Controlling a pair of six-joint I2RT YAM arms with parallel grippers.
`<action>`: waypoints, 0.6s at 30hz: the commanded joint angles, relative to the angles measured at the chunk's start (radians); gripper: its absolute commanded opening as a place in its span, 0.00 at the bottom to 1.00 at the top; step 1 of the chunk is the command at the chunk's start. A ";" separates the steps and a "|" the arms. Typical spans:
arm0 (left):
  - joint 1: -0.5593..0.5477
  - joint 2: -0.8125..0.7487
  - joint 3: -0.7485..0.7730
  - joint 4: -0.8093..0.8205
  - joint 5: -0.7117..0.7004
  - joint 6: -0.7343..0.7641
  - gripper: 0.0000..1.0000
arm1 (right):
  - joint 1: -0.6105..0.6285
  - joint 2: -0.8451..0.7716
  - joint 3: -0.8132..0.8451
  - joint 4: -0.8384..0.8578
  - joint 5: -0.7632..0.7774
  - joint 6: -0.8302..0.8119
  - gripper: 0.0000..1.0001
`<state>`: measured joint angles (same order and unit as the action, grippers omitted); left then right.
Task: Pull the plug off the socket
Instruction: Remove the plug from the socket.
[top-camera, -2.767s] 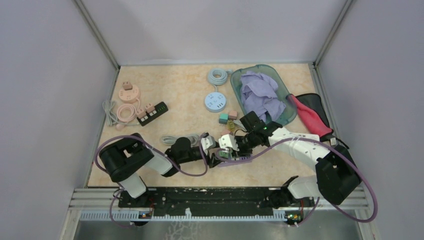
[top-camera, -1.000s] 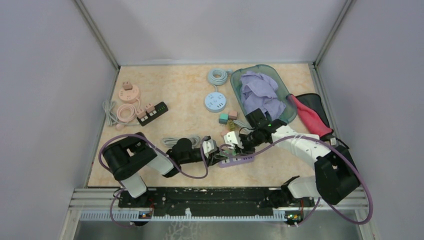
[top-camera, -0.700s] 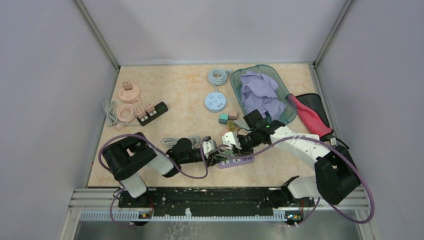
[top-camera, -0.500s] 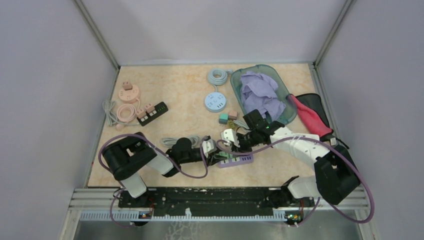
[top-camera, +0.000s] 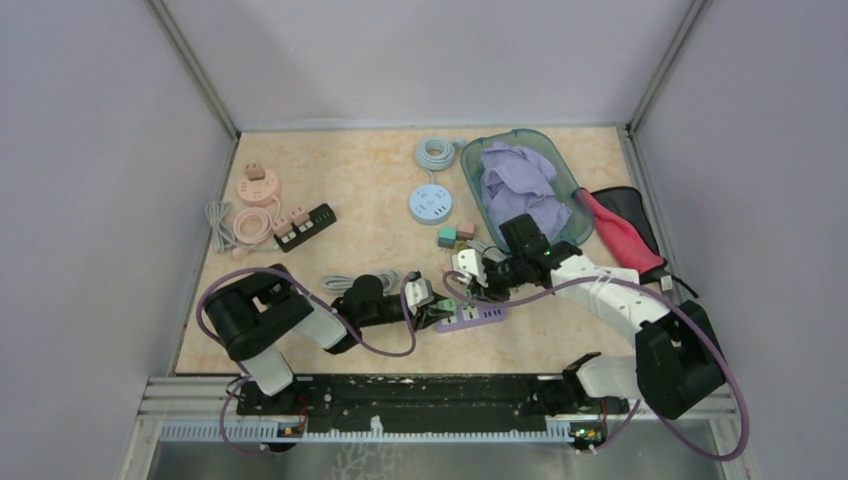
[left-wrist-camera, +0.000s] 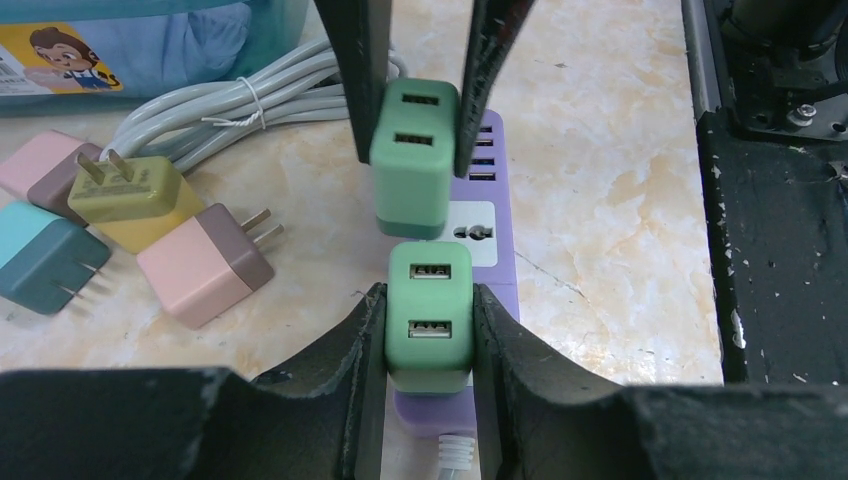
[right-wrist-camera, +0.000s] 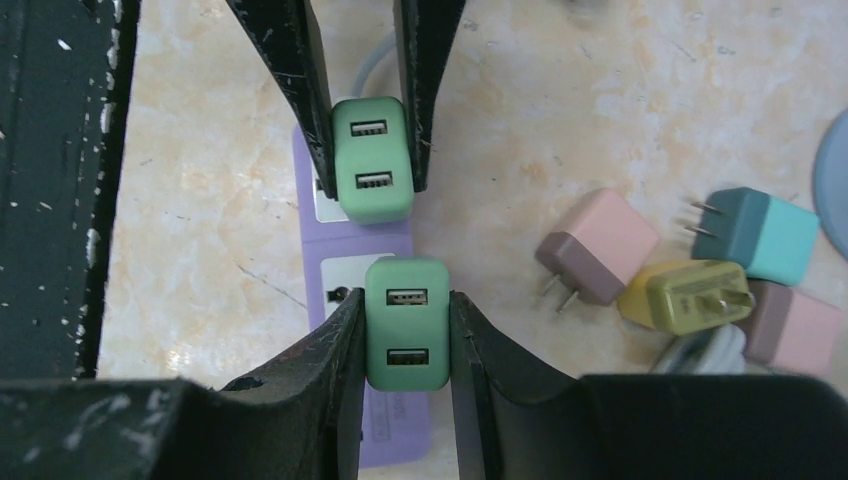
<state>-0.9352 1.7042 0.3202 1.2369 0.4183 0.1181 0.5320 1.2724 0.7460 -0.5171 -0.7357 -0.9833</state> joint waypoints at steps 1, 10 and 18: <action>0.003 -0.005 -0.021 -0.074 0.024 0.015 0.00 | -0.032 -0.043 0.026 -0.009 -0.043 -0.130 0.00; 0.004 -0.009 -0.017 -0.082 0.039 0.010 0.00 | -0.032 -0.036 0.034 -0.103 -0.114 -0.247 0.00; 0.005 -0.013 -0.016 -0.068 0.053 -0.027 0.01 | -0.039 -0.044 0.071 -0.098 -0.145 -0.174 0.00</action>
<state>-0.9333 1.6978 0.3199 1.2266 0.4290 0.1196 0.5072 1.2575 0.7502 -0.6197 -0.7990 -1.1801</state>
